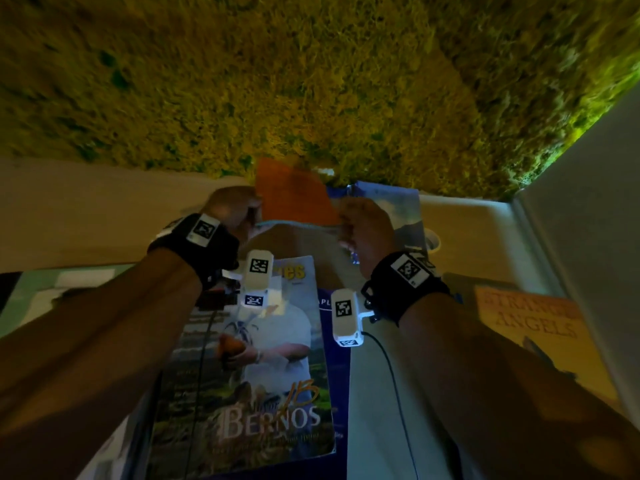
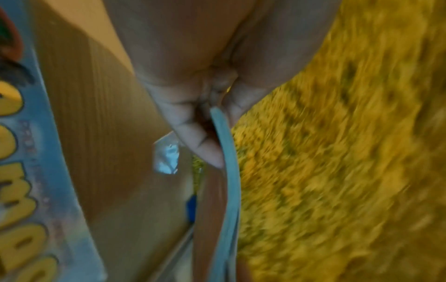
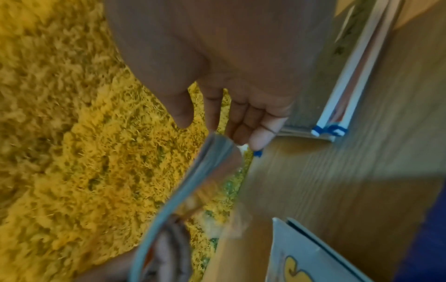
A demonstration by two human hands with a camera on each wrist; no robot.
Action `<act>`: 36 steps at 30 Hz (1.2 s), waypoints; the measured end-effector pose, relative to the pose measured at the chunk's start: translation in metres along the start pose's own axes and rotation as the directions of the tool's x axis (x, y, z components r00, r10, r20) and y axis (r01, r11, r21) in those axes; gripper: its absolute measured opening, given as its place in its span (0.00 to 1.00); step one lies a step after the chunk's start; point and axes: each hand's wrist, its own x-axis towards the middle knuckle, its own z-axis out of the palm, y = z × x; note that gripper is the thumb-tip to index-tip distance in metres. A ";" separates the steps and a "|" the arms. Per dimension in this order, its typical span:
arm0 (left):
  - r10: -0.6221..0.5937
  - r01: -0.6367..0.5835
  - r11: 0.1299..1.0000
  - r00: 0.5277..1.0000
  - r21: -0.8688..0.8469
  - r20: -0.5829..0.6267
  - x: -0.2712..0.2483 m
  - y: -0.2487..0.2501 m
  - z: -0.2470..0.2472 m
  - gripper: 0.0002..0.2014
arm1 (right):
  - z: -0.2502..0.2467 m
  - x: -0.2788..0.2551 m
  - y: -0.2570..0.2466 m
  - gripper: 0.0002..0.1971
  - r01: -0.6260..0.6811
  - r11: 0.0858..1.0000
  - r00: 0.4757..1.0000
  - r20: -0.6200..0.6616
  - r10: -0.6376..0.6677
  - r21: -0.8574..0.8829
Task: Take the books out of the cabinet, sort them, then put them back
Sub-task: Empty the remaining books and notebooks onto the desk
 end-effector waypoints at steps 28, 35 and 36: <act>0.099 -0.092 0.902 0.995 0.422 0.005 -0.165 -0.089 -0.119 0.18 | -0.009 -0.145 0.115 0.44 0.018 0.813 0.977 0.182 0.108 -0.582; 0.092 -0.227 0.846 0.953 0.482 0.288 -0.166 -0.102 -0.108 0.40 | 0.000 -0.129 0.117 0.27 -0.042 0.868 0.992 0.086 0.097 -0.495; 0.097 -0.239 0.845 0.948 0.479 0.304 -0.164 -0.100 -0.106 0.39 | 0.003 -0.130 0.109 0.23 -0.045 0.865 0.992 0.083 0.099 -0.499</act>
